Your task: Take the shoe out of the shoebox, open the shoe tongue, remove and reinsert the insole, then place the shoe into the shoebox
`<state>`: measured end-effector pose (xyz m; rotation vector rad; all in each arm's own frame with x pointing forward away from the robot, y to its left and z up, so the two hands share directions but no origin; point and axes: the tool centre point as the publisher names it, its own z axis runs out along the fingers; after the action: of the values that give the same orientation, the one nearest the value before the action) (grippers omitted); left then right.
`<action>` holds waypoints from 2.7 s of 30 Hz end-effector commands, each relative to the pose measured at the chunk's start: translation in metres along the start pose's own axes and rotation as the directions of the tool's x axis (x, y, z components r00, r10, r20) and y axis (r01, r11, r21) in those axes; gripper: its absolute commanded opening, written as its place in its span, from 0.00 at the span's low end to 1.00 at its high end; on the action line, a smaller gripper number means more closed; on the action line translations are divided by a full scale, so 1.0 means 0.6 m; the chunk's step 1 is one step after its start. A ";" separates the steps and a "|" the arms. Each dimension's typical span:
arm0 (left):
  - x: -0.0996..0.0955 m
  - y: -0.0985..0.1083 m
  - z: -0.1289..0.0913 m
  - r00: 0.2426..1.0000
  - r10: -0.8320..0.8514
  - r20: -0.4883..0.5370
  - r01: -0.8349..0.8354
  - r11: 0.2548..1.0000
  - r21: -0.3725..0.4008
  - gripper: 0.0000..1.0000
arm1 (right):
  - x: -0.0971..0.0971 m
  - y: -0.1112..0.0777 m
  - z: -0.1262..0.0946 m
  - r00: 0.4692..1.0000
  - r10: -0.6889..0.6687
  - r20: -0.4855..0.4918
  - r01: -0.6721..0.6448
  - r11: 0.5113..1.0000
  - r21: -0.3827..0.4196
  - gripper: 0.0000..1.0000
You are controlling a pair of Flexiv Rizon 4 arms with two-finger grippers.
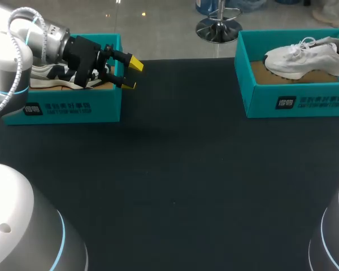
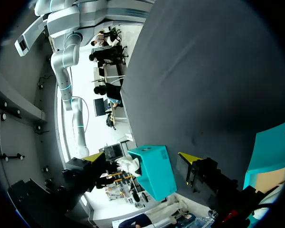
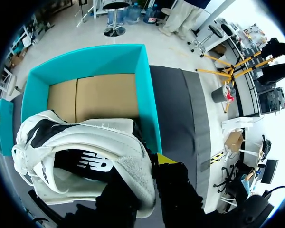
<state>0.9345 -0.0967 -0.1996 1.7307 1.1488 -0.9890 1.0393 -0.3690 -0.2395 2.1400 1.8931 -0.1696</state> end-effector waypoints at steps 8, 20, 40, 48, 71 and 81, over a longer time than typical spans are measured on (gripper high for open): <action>0.000 0.000 0.000 1.000 0.001 -0.002 -0.001 1.000 0.001 1.00 | 0.003 0.008 0.050 1.000 0.009 -0.008 -0.009 1.000 0.024 0.00; 0.000 0.000 0.000 1.000 0.001 -0.002 -0.001 1.000 0.001 1.00 | 0.024 0.003 0.108 1.000 -0.027 0.007 0.027 0.998 0.050 0.00; 0.000 0.000 0.000 1.000 0.001 -0.002 -0.001 1.000 0.001 1.00 | 0.046 -0.014 0.181 1.000 -0.017 0.018 0.015 0.993 0.119 0.00; 0.000 0.000 0.000 1.000 0.001 -0.002 -0.001 1.000 0.001 1.00 | 0.048 -0.007 0.186 1.000 0.008 0.028 -0.011 0.992 0.123 0.00; 0.000 0.000 0.000 1.000 0.001 -0.002 -0.001 1.000 0.001 1.00 | 0.036 -0.027 0.137 0.998 0.012 0.058 -0.018 0.994 0.112 1.00; 0.000 0.000 0.000 1.000 0.001 -0.002 -0.001 1.000 0.001 1.00 | 0.048 -0.023 0.043 0.996 0.081 -0.030 -0.077 0.992 0.104 1.00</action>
<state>0.9345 -0.0967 -0.1996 1.7307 1.1487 -0.9890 1.0406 -0.3505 -0.2903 2.2961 1.8567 -0.2360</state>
